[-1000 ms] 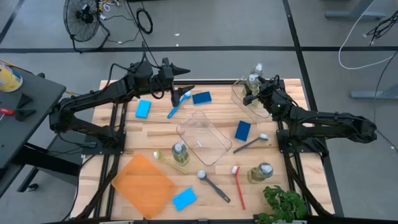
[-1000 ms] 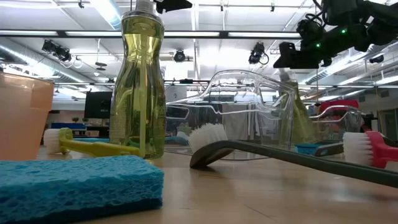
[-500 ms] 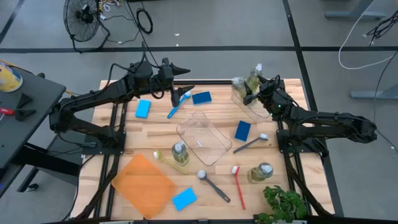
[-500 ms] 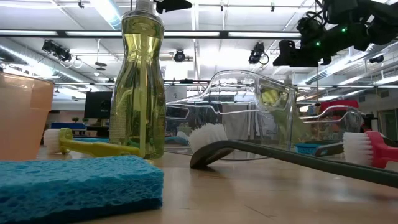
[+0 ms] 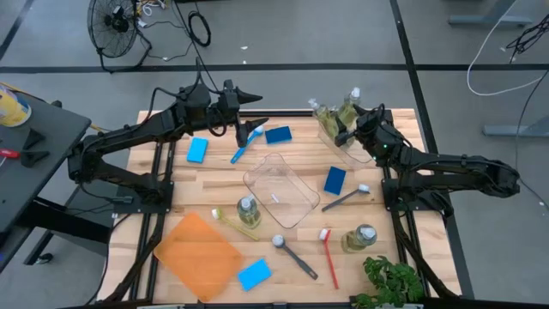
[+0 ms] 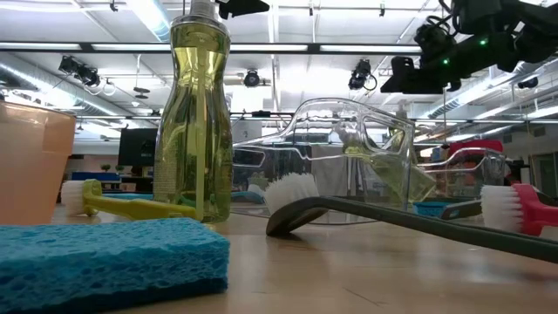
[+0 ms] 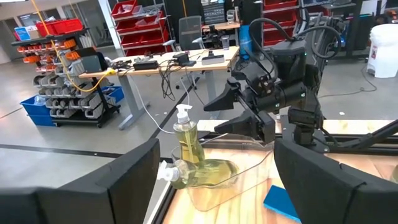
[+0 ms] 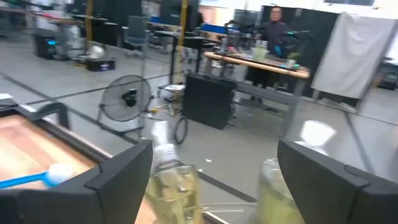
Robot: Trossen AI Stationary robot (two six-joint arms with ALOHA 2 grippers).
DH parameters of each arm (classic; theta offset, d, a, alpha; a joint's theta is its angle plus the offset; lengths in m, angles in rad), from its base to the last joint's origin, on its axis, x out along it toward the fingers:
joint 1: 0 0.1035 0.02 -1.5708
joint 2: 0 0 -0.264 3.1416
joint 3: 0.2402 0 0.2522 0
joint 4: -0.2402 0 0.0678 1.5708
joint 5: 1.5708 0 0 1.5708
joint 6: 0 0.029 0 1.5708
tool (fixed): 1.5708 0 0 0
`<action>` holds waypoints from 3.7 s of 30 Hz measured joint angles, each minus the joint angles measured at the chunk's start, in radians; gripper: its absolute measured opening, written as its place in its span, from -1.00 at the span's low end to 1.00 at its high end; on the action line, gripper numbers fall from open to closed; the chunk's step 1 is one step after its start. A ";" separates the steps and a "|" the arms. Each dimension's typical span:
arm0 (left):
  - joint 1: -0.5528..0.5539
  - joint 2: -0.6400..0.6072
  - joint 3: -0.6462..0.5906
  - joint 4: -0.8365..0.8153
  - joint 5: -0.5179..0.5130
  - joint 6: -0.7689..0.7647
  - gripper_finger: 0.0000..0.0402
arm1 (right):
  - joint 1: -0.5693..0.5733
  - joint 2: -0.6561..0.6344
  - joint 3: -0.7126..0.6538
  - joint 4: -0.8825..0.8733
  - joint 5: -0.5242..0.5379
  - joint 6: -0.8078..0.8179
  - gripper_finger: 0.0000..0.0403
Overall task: Pick & Place Kitchen Sink Supplies
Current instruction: Put the yellow dish soap into the top transparent bin
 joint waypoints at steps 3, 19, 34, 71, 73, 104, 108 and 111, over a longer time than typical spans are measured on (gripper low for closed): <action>0.000 0.000 0.000 0.000 0.000 -0.001 0.60 | -0.006 0.000 0.000 -0.018 -0.084 0.006 0.72; 0.000 0.000 0.000 0.001 0.000 -0.001 0.60 | -0.168 0.080 0.077 -0.074 -0.317 0.101 0.72; 0.000 0.000 0.000 0.001 0.000 -0.002 0.60 | -0.193 0.325 0.297 -0.203 -0.419 0.052 0.72; 0.000 0.000 0.000 0.000 0.000 -0.002 0.60 | -0.299 0.613 0.501 -0.348 -0.454 0.052 0.41; 0.000 0.000 0.000 0.000 0.000 -0.002 0.60 | -0.305 0.613 0.501 -0.348 -0.455 0.052 0.34; 0.000 0.000 0.000 0.003 0.000 -0.001 0.60 | -0.327 0.611 0.499 -0.374 -0.561 0.071 -0.83; 0.000 0.000 0.000 0.003 0.000 -0.001 0.60 | -0.326 0.612 0.499 -0.373 -0.577 0.070 -0.98; 0.000 0.000 0.000 0.003 0.000 -0.001 0.60 | -0.326 0.613 0.499 -0.374 -0.583 0.064 -0.99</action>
